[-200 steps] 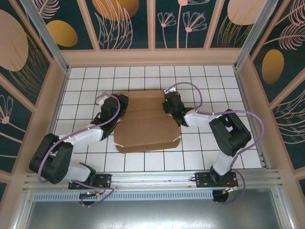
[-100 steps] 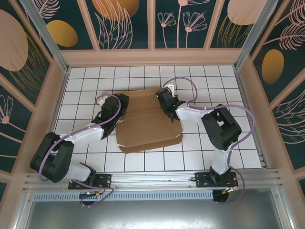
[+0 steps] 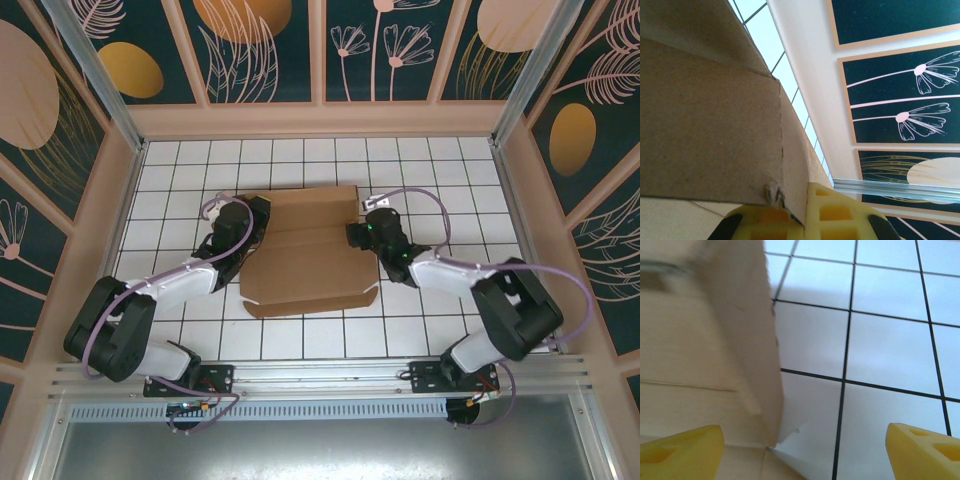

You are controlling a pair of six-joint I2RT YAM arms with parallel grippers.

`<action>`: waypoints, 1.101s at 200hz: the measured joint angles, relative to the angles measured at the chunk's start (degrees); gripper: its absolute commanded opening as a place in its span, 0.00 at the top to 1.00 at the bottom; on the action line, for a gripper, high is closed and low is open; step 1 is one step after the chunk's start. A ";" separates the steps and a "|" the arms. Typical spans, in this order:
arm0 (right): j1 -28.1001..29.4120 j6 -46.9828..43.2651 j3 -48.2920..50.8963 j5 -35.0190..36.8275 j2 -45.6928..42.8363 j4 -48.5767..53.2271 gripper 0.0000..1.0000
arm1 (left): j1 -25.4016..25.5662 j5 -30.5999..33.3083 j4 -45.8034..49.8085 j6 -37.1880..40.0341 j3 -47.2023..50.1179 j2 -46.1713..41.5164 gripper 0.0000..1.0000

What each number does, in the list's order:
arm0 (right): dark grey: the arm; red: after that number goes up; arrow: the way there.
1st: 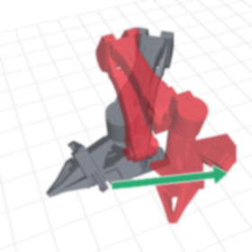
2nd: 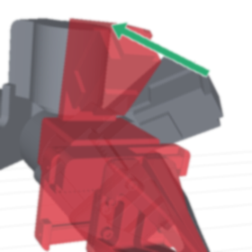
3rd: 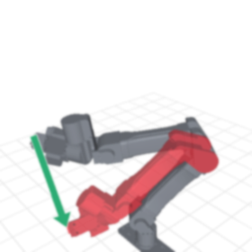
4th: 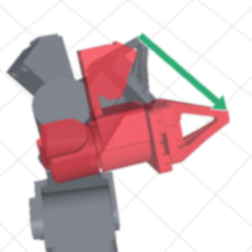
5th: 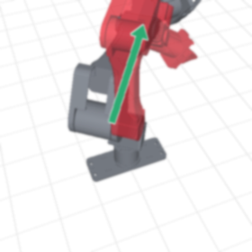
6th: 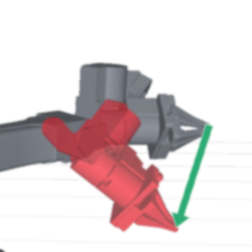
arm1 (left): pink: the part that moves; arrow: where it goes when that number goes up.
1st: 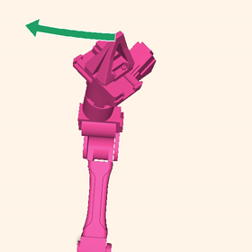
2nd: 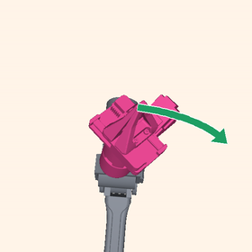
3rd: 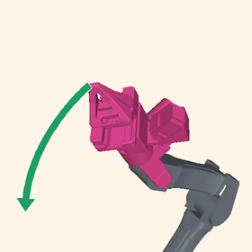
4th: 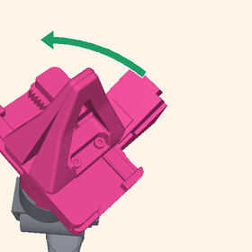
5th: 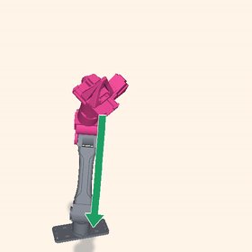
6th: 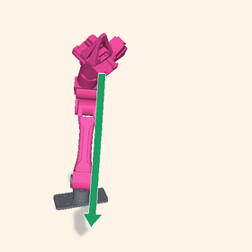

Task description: Fold the paper box

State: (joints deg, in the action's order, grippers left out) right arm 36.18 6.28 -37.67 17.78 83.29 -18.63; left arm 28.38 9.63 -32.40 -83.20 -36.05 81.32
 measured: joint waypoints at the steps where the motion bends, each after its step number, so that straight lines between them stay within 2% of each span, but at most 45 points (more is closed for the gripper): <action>1: 0.00 0.00 0.33 -0.33 -0.61 -0.22 0.16 | 0.00 -0.04 -0.02 0.00 0.00 0.04 1.00; 34: -2.49 1.11 5.53 -6.38 -13.03 -3.32 0.23 | 0.00 -1.31 -1.81 0.02 -0.20 1.40 1.00; 61: -8.39 4.48 4.22 -9.99 -19.23 -2.45 0.24 | 0.39 -2.62 -2.56 0.02 -1.77 3.37 1.00; 79: -10.93 5.90 -1.46 -11.26 -17.68 2.43 0.21 | 1.81 -3.13 -2.25 0.00 -3.08 4.26 1.00; 112: -11.47 7.93 -12.66 -13.09 -10.88 10.16 0.22 | 4.63 -3.78 -1.62 0.02 -6.01 6.82 1.00; 144: -11.87 10.05 -14.86 -12.85 -5.92 14.67 0.22 | 5.33 -4.63 -1.90 0.20 -7.04 8.22 0.99; 173: -12.59 11.78 -9.88 -13.16 -5.86 15.37 0.22 | 5.33 -4.63 -1.77 2.01 -7.04 7.98 0.88; 205: -13.11 13.25 -8.41 -13.53 -5.86 13.00 0.24 | 5.49 -4.66 3.39 9.81 -7.04 4.70 0.67; 220: -13.29 13.75 -7.89 -13.81 -5.88 11.80 0.24 | 5.46 -4.70 6.95 14.75 -7.02 1.36 0.53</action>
State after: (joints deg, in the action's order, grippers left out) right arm 22.90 20.03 -45.56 3.97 77.41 -6.83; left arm 33.85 4.93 -25.45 -68.45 -43.07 82.67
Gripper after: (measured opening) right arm 0.760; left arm 0.395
